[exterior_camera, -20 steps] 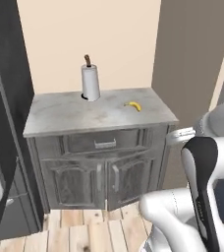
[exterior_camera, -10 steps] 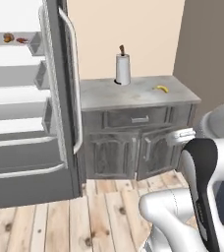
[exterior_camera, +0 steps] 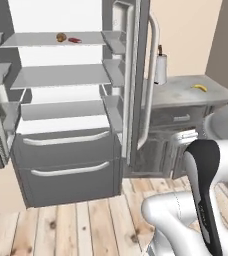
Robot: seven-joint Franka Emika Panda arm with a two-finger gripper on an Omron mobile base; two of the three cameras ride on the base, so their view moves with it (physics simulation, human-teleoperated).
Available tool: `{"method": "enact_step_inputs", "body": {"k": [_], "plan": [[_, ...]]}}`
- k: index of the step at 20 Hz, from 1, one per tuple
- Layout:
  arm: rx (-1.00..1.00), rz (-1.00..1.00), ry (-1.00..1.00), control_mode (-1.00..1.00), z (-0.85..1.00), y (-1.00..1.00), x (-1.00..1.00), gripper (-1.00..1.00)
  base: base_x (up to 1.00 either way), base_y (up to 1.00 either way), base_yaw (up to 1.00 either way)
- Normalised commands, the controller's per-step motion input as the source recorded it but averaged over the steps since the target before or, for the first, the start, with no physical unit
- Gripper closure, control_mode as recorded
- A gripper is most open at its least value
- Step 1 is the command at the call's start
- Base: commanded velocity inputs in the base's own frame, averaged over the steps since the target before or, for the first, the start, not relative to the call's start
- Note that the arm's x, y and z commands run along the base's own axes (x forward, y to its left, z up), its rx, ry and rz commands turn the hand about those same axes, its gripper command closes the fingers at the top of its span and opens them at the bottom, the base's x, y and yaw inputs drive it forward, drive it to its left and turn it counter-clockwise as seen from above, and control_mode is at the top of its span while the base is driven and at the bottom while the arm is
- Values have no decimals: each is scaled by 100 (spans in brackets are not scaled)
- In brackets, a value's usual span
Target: Open the fridge, remove the banana, mushroom, and steak, and place them on any counter.
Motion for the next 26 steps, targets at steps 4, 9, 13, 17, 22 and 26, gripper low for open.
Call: {"method": "enact_step_inputs", "body": {"k": [4, 9, 13, 17, 22, 26], "plan": [[0, 0, 0, 100, 0, 0, 0, -100, 21, 100, 0], [0, 0, 0, 100, 0, 0, 0, -100, 39, 88, 0], [0, 0, 0, 100, 0, 0, 0, -100, 59, 50, 2], [0, 0, 0, 100, 0, 0, 0, -100, 74, 9, 0], [0, 0, 0, 100, 0, 0, 0, -100, 74, 0, 0], [0, 0, 0, 100, 0, 0, 0, -100, 100, 2, 0]]}}
